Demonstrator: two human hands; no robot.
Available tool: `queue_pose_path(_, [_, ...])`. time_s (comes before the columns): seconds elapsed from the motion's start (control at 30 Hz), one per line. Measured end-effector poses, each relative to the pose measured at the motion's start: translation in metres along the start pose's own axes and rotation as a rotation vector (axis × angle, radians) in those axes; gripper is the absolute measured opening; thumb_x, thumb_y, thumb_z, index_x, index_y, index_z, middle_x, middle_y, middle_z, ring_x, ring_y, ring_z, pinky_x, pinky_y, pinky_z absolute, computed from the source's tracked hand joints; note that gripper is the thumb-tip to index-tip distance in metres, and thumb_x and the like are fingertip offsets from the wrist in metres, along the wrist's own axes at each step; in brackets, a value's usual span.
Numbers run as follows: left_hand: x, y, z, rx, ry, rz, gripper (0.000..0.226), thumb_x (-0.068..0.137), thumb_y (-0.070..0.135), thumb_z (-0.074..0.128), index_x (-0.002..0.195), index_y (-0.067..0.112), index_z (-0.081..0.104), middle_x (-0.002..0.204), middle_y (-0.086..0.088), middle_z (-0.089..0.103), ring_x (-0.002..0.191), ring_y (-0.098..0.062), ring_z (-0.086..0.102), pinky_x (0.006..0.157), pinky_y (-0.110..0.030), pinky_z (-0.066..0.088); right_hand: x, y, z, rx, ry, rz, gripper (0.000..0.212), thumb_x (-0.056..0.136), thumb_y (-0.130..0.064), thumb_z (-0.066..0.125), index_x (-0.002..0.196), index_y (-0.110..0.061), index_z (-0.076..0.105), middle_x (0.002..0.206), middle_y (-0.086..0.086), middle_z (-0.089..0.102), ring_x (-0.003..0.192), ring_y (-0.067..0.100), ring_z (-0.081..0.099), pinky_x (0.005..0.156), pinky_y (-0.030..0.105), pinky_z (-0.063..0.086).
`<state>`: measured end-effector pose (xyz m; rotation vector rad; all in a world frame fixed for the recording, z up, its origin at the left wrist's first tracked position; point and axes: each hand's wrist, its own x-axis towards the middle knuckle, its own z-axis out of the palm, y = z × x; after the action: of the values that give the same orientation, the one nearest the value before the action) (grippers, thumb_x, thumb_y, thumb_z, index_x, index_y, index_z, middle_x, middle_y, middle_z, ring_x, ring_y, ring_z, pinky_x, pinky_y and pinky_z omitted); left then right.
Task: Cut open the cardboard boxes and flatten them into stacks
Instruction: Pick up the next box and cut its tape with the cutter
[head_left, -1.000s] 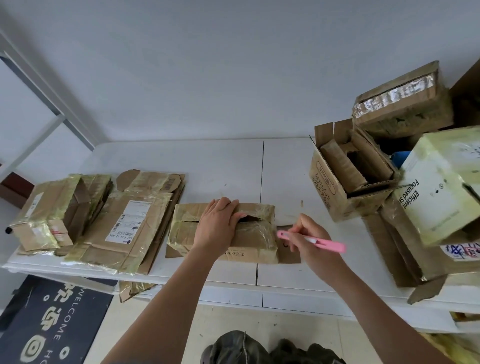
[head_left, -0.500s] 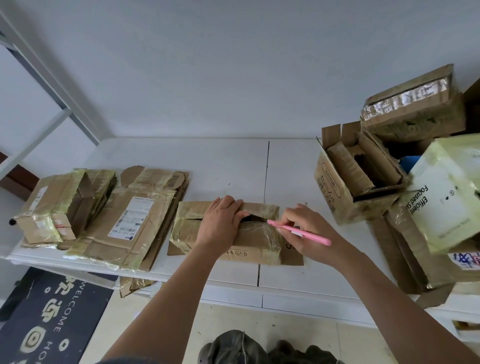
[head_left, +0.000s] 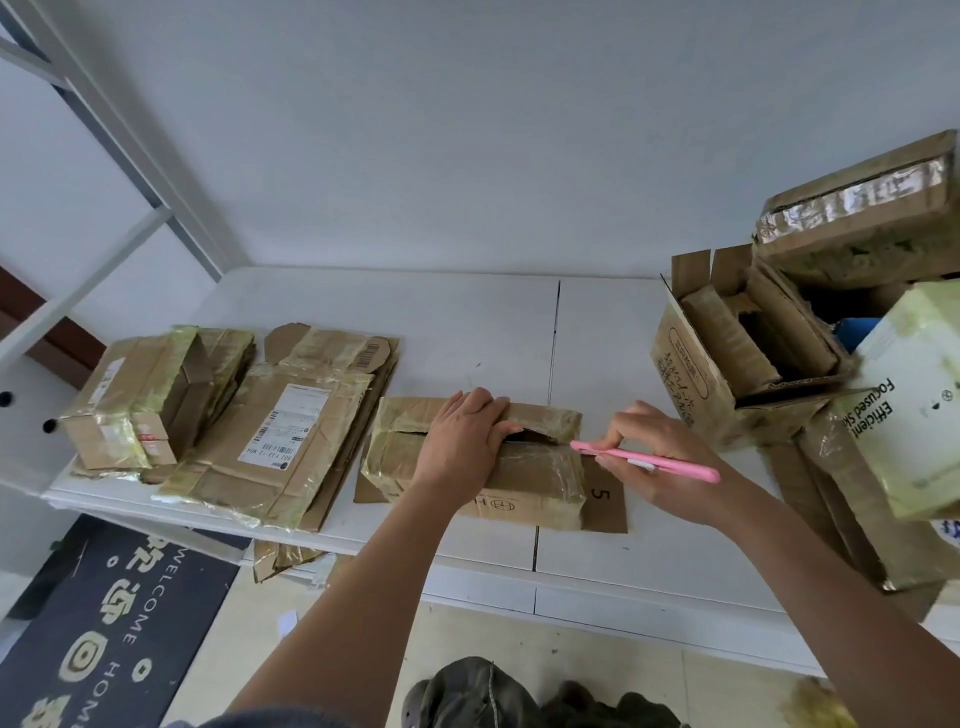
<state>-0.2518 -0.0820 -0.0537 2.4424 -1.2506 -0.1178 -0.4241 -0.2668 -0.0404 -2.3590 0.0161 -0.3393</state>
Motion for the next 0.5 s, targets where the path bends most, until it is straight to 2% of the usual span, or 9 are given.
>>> queue_pose_path(0.07, [0.000, -0.001, 0.000, 0.002, -0.008, -0.008, 0.071, 0.093, 0.057, 0.018, 0.117, 0.008, 0.065, 0.104, -0.002, 0.058, 0.097, -0.022, 0.055, 0.103, -0.030, 0.033, -0.002, 0.005, -0.001, 0.048, 0.012, 0.080, 0.011, 0.090, -0.022, 0.068, 0.083, -0.029, 0.063, 0.087, -0.018, 0.056, 0.079, 0.011, 0.052, 0.063, 0.018, 0.041])
queue_pose_path(0.1, [0.001, -0.001, 0.000, 0.002, -0.017, -0.011, 0.070, 0.094, 0.057, 0.020, 0.118, 0.009, 0.064, 0.104, -0.002, 0.058, 0.098, -0.022, 0.055, 0.102, -0.028, 0.032, -0.003, 0.006, -0.001, 0.071, 0.028, 0.114, 0.010, 0.090, -0.021, 0.069, 0.083, -0.025, 0.064, 0.085, -0.015, 0.057, 0.079, 0.013, 0.053, 0.063, 0.023, 0.042])
queue_pose_path(0.13, [0.001, -0.001, -0.001, 0.000, -0.023, -0.014, 0.067, 0.095, 0.057, 0.024, 0.119, 0.009, 0.064, 0.105, -0.002, 0.058, 0.098, -0.021, 0.054, 0.101, -0.027, 0.031, -0.002, 0.004, -0.001, 0.090, 0.043, 0.127, 0.011, 0.089, -0.019, 0.070, 0.082, -0.026, 0.065, 0.083, -0.015, 0.058, 0.078, 0.014, 0.054, 0.063, 0.024, 0.042])
queue_pose_path(0.2, [0.002, -0.001, -0.001, -0.006, -0.035, -0.024, 0.055, 0.100, 0.051, 0.036, 0.123, 0.009, 0.063, 0.108, -0.002, 0.058, 0.102, -0.022, 0.053, 0.101, -0.026, 0.030, 0.004, -0.003, -0.001, 0.080, 0.053, 0.098, 0.023, 0.089, -0.018, 0.071, 0.079, -0.036, 0.061, 0.080, -0.017, 0.058, 0.078, 0.010, 0.054, 0.062, 0.018, 0.039])
queue_pose_path(0.3, [0.004, -0.001, -0.001, -0.001, -0.042, -0.035, 0.045, 0.102, 0.039, 0.039, 0.128, 0.009, 0.060, 0.112, -0.002, 0.057, 0.107, -0.021, 0.052, 0.103, -0.028, 0.032, 0.011, -0.013, -0.002, 0.017, 0.040, 0.049, 0.038, 0.088, -0.018, 0.072, 0.076, -0.047, 0.050, 0.074, -0.019, 0.052, 0.079, 0.000, 0.050, 0.062, 0.011, 0.037])
queue_pose_path(0.33, [0.004, 0.000, -0.001, 0.000, -0.043, -0.038, 0.043, 0.103, 0.037, 0.040, 0.128, 0.009, 0.060, 0.112, -0.001, 0.057, 0.107, -0.021, 0.052, 0.103, -0.029, 0.033, 0.012, -0.014, -0.002, -0.011, 0.033, 0.037, 0.034, 0.088, -0.019, 0.072, 0.078, -0.045, 0.051, 0.075, -0.020, 0.049, 0.080, -0.003, 0.049, 0.062, 0.010, 0.036])
queue_pose_path(0.43, [0.006, -0.001, -0.001, 0.013, -0.050, -0.041, 0.041, 0.103, 0.036, 0.039, 0.125, 0.010, 0.062, 0.112, -0.001, 0.057, 0.107, -0.022, 0.052, 0.100, -0.029, 0.035, 0.008, -0.006, -0.002, -0.089, 0.003, 0.026, 0.008, 0.088, -0.020, 0.071, 0.086, -0.020, 0.064, 0.077, -0.022, 0.047, 0.088, -0.007, 0.047, 0.062, 0.014, 0.037])
queue_pose_path(0.5, [0.007, -0.001, -0.001, 0.033, -0.065, -0.044, 0.042, 0.103, 0.037, 0.038, 0.127, 0.011, 0.061, 0.113, 0.000, 0.056, 0.108, -0.022, 0.052, 0.099, -0.029, 0.035, 0.002, 0.002, -0.001, -0.074, 0.019, 0.033, 0.009, 0.088, -0.020, 0.070, 0.086, -0.014, 0.064, 0.078, -0.022, 0.047, 0.087, -0.006, 0.047, 0.062, 0.018, 0.039])
